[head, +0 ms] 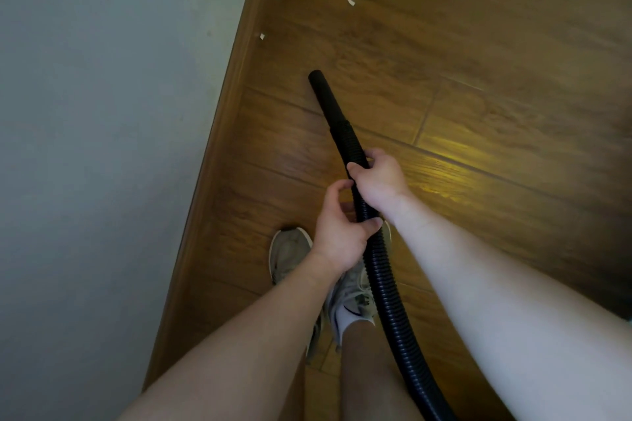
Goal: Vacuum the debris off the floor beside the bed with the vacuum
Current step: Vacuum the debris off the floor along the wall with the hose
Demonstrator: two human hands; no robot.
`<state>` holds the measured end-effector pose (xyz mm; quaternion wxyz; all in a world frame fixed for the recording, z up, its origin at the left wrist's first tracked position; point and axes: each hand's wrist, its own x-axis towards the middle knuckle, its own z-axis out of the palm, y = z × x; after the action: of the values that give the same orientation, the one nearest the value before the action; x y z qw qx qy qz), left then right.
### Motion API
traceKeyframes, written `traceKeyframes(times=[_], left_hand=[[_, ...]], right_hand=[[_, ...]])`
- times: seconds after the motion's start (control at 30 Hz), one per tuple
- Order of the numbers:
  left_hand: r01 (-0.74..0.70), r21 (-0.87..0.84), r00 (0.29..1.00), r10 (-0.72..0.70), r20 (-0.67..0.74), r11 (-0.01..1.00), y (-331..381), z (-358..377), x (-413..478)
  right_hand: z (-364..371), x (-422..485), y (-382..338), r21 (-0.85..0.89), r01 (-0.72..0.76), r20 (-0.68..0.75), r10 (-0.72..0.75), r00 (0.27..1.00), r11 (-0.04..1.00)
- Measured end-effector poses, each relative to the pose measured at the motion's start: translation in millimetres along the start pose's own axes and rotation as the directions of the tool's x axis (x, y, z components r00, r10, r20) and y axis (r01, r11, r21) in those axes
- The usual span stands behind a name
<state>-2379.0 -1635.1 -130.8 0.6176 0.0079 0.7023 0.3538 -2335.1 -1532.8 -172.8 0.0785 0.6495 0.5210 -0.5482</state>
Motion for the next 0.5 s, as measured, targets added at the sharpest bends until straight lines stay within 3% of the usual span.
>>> traceKeyframes(times=[0.5], left_hand=[[-0.004,-0.094,0.996,-0.005,-0.093,0.996,33,7,24]], right_hand=[[-10,28,-39,-0.032,0.084,0.083,-0.081,0.993,0.996]])
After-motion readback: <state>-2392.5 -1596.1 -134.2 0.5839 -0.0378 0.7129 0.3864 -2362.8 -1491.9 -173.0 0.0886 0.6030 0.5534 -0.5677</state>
